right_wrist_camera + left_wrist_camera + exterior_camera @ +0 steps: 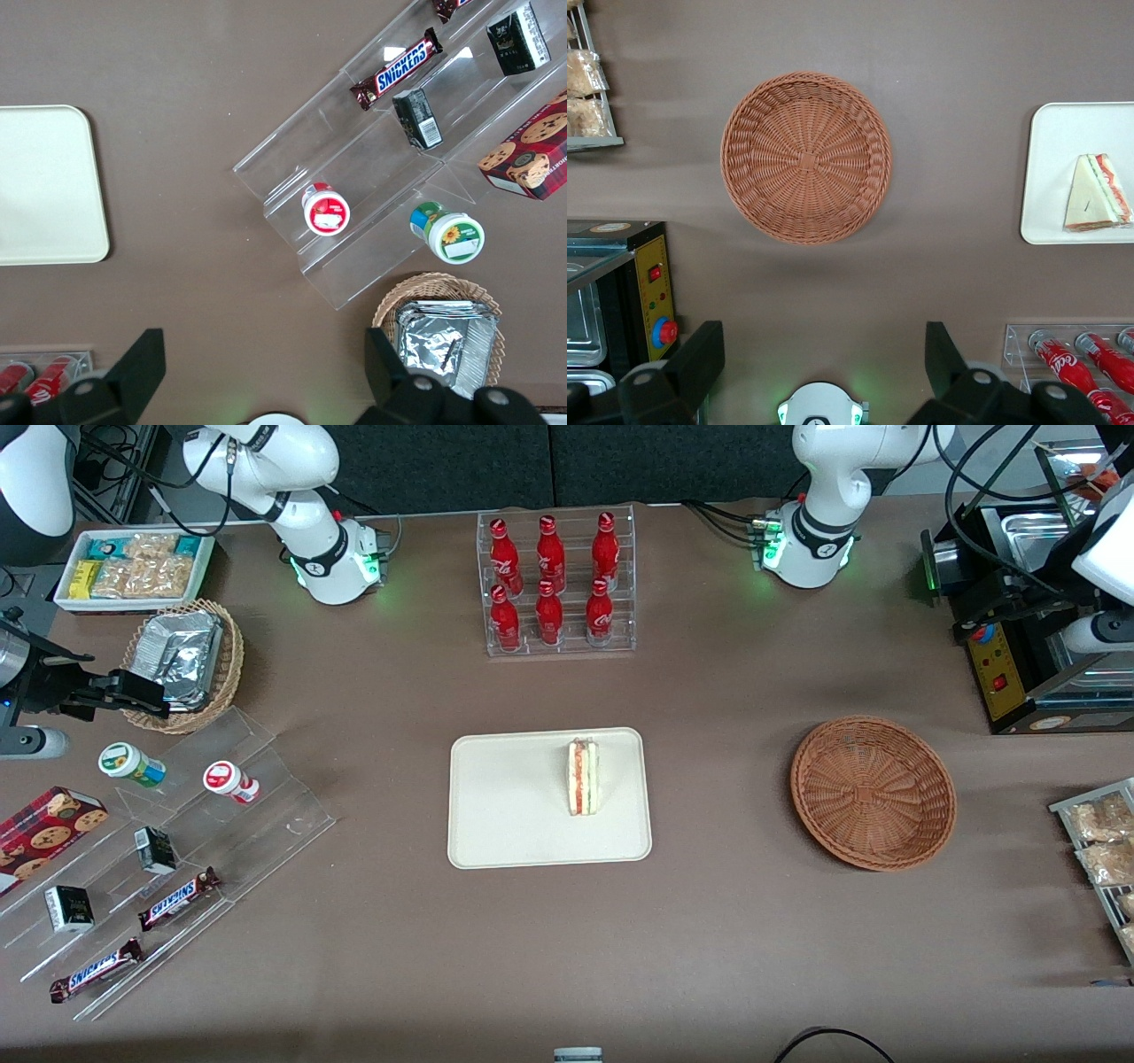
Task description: Place sandwich from basket to tray
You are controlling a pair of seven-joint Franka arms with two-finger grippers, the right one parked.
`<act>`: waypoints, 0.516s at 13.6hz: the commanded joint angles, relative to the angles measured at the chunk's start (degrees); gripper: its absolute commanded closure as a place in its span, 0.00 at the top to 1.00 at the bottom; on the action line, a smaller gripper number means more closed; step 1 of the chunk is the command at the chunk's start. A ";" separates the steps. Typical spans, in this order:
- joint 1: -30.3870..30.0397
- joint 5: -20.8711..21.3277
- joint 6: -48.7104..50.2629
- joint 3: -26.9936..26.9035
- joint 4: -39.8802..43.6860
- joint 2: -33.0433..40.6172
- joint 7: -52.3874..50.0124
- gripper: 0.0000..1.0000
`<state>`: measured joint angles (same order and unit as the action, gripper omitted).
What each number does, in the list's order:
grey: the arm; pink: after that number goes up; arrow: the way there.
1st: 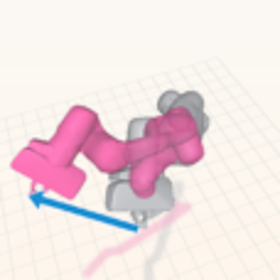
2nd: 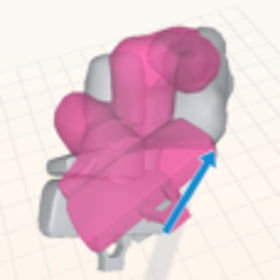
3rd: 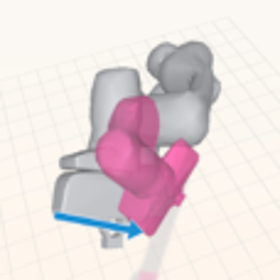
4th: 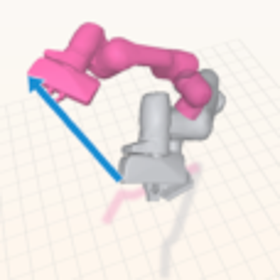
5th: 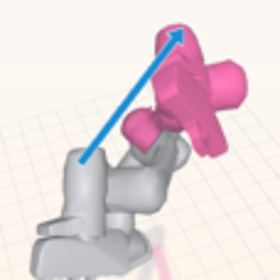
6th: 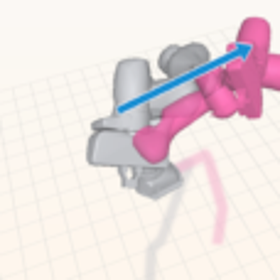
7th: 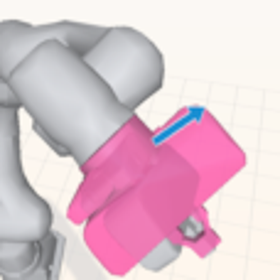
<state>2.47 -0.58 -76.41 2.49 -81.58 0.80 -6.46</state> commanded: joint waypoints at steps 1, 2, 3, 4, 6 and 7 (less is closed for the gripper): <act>0.08 -0.65 0.74 -0.03 -0.61 1.13 0.84 1.00; 0.08 -0.30 0.65 -0.03 -0.43 0.87 0.75 0.99; 0.17 -0.12 0.65 0.05 -0.43 0.34 0.84 0.99; 0.17 -0.12 0.65 0.14 -0.34 0.25 0.84 1.00; 0.17 -1.08 0.65 0.06 0.01 0.51 1.01 1.00; 0.08 -1.17 0.65 -0.03 0.10 0.51 1.10 1.00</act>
<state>2.55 -0.85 -76.37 2.60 -81.91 0.82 -6.36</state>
